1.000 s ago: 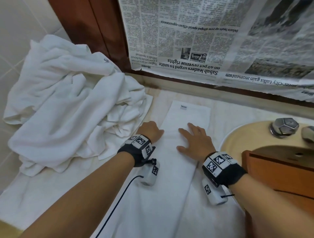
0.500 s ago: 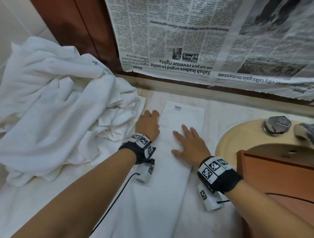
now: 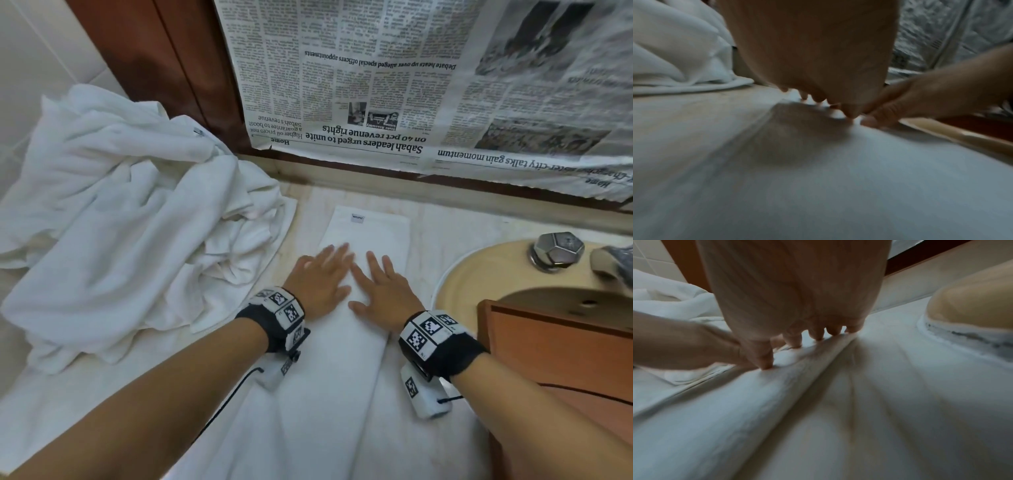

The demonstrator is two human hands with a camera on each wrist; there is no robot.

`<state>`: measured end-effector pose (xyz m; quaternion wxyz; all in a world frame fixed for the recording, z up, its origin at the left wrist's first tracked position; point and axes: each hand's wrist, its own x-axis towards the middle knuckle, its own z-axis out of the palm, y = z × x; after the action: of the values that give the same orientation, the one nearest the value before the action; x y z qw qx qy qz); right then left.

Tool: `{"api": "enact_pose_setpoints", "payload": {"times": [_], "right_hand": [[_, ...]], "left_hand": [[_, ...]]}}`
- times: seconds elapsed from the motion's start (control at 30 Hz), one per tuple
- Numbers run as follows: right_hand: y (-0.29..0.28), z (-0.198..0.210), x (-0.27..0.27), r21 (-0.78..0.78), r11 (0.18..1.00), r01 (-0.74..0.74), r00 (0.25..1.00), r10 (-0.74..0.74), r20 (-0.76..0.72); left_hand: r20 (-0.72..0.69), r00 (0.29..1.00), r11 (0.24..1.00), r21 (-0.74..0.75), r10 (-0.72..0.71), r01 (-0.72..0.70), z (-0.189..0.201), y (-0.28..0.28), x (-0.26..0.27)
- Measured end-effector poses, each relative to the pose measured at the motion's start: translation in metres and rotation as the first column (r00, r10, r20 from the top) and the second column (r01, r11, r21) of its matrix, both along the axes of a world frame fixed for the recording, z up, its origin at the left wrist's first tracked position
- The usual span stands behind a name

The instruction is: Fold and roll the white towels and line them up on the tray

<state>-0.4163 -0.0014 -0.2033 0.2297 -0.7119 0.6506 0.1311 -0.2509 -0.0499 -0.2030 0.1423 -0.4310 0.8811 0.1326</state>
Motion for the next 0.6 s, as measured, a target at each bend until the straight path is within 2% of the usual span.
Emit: {"api": "enact_pose_setpoints", "payload": {"times": [0.03,0.07,0.2,0.33,0.5,0.53,0.6], "right_hand": [[0.001,0.001,-0.001,0.005,1.0,0.003,1.0,-0.003,0.009],[0.001,0.003,-0.001,0.017,1.0,0.014,1.0,-0.015,0.025],[0.011,0.02,0.012,0.037,0.996,0.082,0.988,-0.086,0.126],[0.047,0.022,0.04,0.083,0.991,-0.109,0.984,0.096,0.152],[0.065,0.002,0.038,0.015,0.987,-0.16,0.986,0.159,0.054],[0.066,0.001,0.037,0.007,0.986,-0.167,0.985,0.167,0.037],[0.067,0.0,0.039,0.002,0.985,-0.172,0.985,0.172,0.004]], "left_hand": [[0.04,0.998,0.999,-0.001,-0.05,0.051,-0.004,0.006,0.001],[0.074,0.996,0.999,0.008,-0.044,0.044,-0.007,0.007,0.003],[0.093,0.99,0.992,0.061,0.103,-0.109,-0.013,-0.004,0.01],[0.061,0.972,0.971,0.066,0.226,-0.23,-0.012,-0.011,0.02],[0.09,0.909,0.903,0.111,0.407,-0.415,0.002,-0.003,0.025],[0.06,0.915,0.91,0.103,0.398,-0.402,0.005,0.009,0.024],[-0.029,0.968,0.966,0.078,0.248,-0.245,0.004,0.038,0.024]]}}
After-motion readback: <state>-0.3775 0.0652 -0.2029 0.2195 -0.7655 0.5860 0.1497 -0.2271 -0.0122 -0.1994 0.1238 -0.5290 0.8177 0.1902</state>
